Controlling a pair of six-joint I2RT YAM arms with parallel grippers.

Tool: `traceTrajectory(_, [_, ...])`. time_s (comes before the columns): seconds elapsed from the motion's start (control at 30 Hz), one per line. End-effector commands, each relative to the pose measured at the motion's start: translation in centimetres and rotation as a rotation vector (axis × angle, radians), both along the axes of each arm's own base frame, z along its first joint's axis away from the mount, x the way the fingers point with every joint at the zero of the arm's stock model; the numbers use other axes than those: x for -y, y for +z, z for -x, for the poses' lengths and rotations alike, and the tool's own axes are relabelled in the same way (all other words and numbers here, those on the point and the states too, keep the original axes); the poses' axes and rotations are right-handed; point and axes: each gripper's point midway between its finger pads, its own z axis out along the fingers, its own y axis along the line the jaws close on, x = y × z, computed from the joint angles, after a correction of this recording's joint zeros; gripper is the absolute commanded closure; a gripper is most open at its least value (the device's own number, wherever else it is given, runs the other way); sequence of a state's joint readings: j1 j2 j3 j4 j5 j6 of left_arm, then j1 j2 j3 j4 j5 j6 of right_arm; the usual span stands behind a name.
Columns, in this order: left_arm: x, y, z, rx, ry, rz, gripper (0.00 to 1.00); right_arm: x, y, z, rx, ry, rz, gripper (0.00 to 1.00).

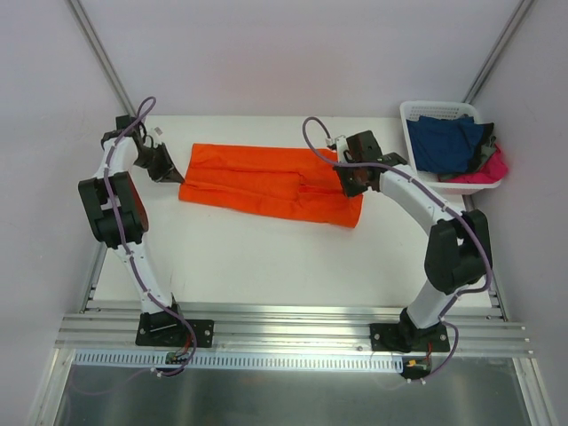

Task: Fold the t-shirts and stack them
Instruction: Fold the other side of the tshirt into a rectangle

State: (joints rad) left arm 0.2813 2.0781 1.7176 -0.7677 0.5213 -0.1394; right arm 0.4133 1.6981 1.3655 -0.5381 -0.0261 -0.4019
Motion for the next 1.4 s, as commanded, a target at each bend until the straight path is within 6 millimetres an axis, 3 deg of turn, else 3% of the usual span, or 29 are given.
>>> traceTrajectory(0.0, [0.4, 2.3, -1.5, 0.080, -0.048, 0.020, 1.00, 0.1, 2.4, -2.5, 0.090, -0.005, -0.004, 0.99])
traceTrajectory(0.23, [0.9, 2.9, -2.5, 0.111, -0.072, 0.042, 1.00, 0.2, 3.9, -4.9, 0.145, -0.029, 0.003, 0.99])
traceTrajectory(0.3, [1.1, 2.8, -2.7, 0.114, -0.077, 0.048, 1.00, 0.2, 4.9, -5.9, 0.179, -0.026, 0.005, 1.00])
traceTrajectory(0.53, [1.4, 1.6, -3.9, 0.111, -0.106, 0.014, 1.00, -0.1, 5.6, -9.3, 0.218, -0.031, 0.014, 1.00])
traceTrajectory(0.77, [0.9, 0.5, -5.8, 0.118, -0.101, -0.049, 1.00, -0.3, 3.4, -10.9, 0.196, -0.025, 0.049, 1.00])
traceTrajectory(0.97, [0.4, -0.4, -6.3, 0.107, -0.086, -0.069, 1.00, -0.3, 0.8, -11.2, 0.152, -0.024, 0.069, 0.99])
traceTrajectory(1.03, [0.4, -0.6, -6.3, 0.107, -0.088, -0.069, 0.86, -0.3, 0.0, -11.4, 0.140, -0.024, 0.079, 1.00])
traceTrajectory(1.07, [0.5, -0.5, -6.3, 0.108, -0.091, -0.069, 0.70, 0.1, 0.0, -11.7, 0.149, -0.039, 0.094, 0.99])
traceTrajectory(1.1, [0.4, -0.5, -6.2, 0.108, -0.090, -0.074, 0.28, 0.2, 0.1, -11.9, 0.156, -0.044, 0.105, 0.88])
traceTrajectory(1.17, [0.4, -0.3, -6.0, 0.110, -0.094, -0.081, 0.05, 0.6, 0.4, -12.1, 0.171, -0.060, 0.126, 0.61])
traceTrajectory(1.2, [0.4, -0.1, -5.9, 0.113, -0.095, -0.078, 0.01, 0.8, 0.7, -12.1, 0.180, -0.063, 0.131, 0.42])
traceTrajectory(1.3, [0.7, 0.6, -5.5, 0.122, -0.095, -0.052, 0.01, 1.2, 2.1, -12.0, 0.214, -0.081, 0.138, 0.28])
traceTrajectory(1.37, [0.9, 1.2, -5.1, 0.125, -0.090, -0.042, 0.01, 1.5, 2.5, -11.5, 0.217, -0.090, 0.135, 0.25])
